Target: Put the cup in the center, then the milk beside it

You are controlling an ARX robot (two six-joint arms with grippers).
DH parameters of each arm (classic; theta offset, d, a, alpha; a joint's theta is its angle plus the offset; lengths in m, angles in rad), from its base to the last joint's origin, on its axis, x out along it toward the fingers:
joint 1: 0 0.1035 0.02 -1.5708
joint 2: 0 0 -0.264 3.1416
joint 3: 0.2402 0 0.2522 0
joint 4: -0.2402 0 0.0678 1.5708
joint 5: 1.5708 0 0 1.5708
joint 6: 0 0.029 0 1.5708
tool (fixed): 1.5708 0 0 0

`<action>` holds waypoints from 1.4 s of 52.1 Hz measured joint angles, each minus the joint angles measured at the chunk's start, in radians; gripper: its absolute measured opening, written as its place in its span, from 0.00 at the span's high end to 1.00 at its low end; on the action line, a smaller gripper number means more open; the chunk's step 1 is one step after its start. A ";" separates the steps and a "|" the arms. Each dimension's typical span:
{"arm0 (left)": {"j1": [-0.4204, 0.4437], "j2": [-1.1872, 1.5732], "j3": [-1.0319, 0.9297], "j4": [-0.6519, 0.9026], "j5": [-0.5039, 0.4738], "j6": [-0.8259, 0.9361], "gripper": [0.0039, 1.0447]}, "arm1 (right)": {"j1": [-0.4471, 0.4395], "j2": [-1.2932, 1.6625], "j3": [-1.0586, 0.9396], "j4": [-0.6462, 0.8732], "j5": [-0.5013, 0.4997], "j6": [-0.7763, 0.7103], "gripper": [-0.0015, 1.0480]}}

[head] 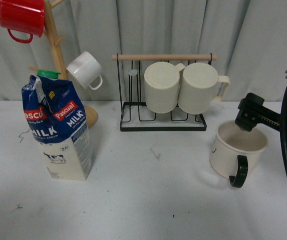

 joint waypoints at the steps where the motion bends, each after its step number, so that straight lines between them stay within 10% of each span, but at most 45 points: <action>1: 0.000 0.000 0.000 0.000 0.000 0.000 0.06 | 0.000 0.002 0.010 -0.009 0.000 0.002 0.06; 20: 0.000 0.000 0.000 0.000 0.000 0.000 0.06 | -0.001 0.039 0.042 -0.089 0.000 0.036 0.10; 33: 0.000 0.000 0.000 0.000 0.000 0.000 0.06 | -0.004 0.039 0.013 -0.077 0.000 0.036 0.41; 34: 0.000 0.000 0.000 0.000 0.000 0.000 0.06 | -0.021 0.037 -0.002 -0.064 0.000 0.036 0.65; 46: 0.000 0.000 0.000 0.000 0.000 0.000 0.06 | -0.035 0.025 -0.019 -0.045 -0.003 0.027 0.96; 57: 0.000 0.000 0.000 0.000 0.000 0.000 0.06 | 0.060 -0.140 -0.076 -0.101 0.003 0.010 0.97; 73: 0.000 0.000 0.000 0.000 0.000 0.000 0.06 | 0.289 0.147 0.343 -0.455 0.111 0.024 0.97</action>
